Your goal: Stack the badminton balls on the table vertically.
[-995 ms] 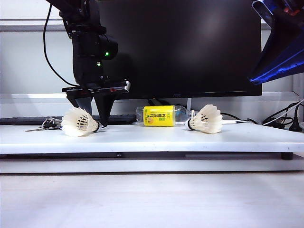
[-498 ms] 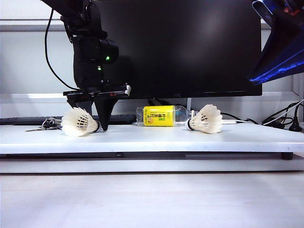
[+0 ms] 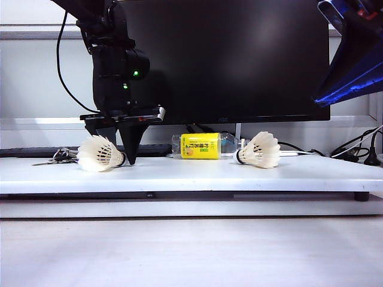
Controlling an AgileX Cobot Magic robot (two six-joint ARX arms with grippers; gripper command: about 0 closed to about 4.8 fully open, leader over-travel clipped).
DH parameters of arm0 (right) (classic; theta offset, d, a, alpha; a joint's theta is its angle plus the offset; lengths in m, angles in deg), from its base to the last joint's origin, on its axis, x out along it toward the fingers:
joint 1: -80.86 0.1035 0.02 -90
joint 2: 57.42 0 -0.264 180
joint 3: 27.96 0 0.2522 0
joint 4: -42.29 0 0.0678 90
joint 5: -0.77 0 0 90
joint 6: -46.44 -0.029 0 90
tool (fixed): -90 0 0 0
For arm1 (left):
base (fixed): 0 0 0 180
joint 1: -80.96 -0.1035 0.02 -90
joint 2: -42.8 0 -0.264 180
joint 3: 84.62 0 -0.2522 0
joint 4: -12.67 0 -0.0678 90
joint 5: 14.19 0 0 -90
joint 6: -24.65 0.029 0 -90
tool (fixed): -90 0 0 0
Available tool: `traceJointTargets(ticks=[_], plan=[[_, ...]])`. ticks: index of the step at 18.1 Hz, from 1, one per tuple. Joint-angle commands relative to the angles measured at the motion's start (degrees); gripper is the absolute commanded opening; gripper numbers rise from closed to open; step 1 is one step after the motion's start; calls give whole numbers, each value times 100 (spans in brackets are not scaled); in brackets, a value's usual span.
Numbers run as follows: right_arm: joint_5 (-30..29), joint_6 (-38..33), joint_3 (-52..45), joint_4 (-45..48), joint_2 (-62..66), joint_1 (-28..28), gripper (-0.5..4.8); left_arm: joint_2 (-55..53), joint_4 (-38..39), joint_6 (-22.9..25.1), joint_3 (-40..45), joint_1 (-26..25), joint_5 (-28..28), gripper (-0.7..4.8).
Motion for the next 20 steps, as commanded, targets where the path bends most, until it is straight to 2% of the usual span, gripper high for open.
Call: traceJointTargets(ticks=[1,4,6,10,12,20], plan=[[-37,-7,13,57,-20,2,54,2,-79,15,-31,11,-11,178],[-39,-7,13,57,-20,2,54,2,-101,15,-31,11,-13,176],[-50,-7,13,57,-20,2,54,2,-98,15,-31,11,-13,143],[-52,-7,13,55,-20,2,54,2,-81,15,-31,11,-13,141],[-52,-7,13,55,-20,2,54,2,-77,15,-31,11,-15,111],[-52,-7,13,55,-20,2,54,9,-92,-11,-236,24,162,111]])
